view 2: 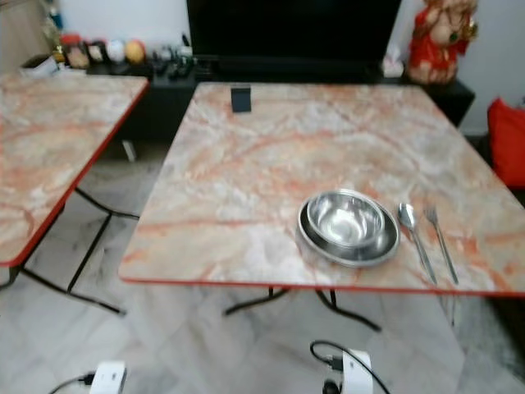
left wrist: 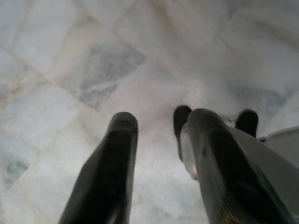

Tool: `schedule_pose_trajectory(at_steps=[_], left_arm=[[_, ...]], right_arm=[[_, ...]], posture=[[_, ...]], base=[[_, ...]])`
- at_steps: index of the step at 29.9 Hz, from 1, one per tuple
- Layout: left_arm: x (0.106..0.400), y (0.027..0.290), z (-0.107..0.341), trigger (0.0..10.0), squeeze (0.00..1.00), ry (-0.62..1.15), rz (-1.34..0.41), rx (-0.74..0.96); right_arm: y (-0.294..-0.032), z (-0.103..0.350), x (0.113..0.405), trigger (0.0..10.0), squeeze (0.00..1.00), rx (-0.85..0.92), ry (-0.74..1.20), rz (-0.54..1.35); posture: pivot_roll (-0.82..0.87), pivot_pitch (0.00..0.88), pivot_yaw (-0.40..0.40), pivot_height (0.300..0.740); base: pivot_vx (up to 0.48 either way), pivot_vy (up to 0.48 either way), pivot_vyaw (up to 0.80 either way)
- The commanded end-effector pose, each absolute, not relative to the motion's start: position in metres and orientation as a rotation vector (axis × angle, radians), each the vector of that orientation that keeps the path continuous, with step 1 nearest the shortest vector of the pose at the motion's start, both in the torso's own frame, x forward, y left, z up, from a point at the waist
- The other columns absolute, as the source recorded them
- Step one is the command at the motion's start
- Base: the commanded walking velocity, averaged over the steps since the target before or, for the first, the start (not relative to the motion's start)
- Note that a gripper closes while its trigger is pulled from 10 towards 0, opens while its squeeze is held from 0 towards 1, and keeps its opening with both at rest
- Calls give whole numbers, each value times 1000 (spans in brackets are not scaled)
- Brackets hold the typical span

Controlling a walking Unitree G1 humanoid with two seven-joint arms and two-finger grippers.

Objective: Setting the table

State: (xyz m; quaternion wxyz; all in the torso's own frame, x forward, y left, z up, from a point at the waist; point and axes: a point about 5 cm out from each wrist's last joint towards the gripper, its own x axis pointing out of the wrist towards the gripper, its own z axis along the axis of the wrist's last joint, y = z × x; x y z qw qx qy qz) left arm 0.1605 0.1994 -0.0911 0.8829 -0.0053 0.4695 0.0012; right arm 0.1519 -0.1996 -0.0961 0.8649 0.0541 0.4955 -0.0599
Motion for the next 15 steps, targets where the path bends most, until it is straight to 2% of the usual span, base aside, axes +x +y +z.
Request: schedule_pose_trajectory(at_steps=[1, 15], left_arm=[[159, 206, -91, 10000, 0, 984, 16, 0], [159, 205, -91, 10000, 0, 983, 19, -6]], right_arm=[[-187, -93, 163, 10000, 0, 110, 1009, -98], [-159, -89, 179, 10000, 0, 110, 978, -58]], posture=[[-30, 0, -6, 736], [-27, 0, -9, 736]], base=[[0, 352, 0], [0, 347, 0]])
